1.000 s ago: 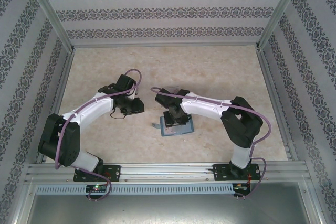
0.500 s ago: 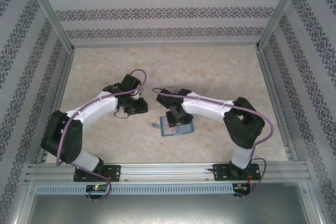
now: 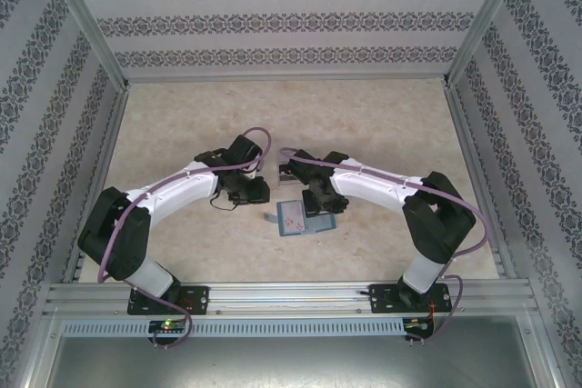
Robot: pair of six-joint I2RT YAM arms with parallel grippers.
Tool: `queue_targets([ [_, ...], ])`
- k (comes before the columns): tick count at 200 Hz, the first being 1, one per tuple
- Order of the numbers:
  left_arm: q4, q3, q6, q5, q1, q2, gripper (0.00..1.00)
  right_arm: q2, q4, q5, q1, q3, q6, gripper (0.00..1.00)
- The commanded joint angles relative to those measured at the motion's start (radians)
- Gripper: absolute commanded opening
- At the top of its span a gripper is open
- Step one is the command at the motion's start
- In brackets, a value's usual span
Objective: Take the credit cards out of the card holder
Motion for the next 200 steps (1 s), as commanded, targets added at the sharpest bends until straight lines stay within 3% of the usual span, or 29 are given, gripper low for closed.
queue_targets([
  [1,0.041,0.019,-0.045,-0.005,-0.04,0.022,0.25,-0.039,0.017,0.01,-0.028,-0.046,-0.022,0.5],
  [32,0.067,0.021,-0.076,-0.005,-0.097,0.052,0.25,-0.061,0.095,-0.053,-0.071,-0.127,-0.022,0.5],
  [106,0.118,0.019,-0.153,-0.01,-0.184,0.141,0.24,-0.148,0.055,-0.025,-0.111,-0.158,-0.022,0.45],
  [166,0.134,0.01,-0.155,-0.011,-0.188,0.168,0.23,-0.248,0.26,-0.329,-0.148,-0.198,0.038,0.28],
  [200,0.128,0.03,-0.151,-0.005,-0.193,0.178,0.23,-0.242,0.283,-0.351,-0.147,-0.2,0.054,0.28],
])
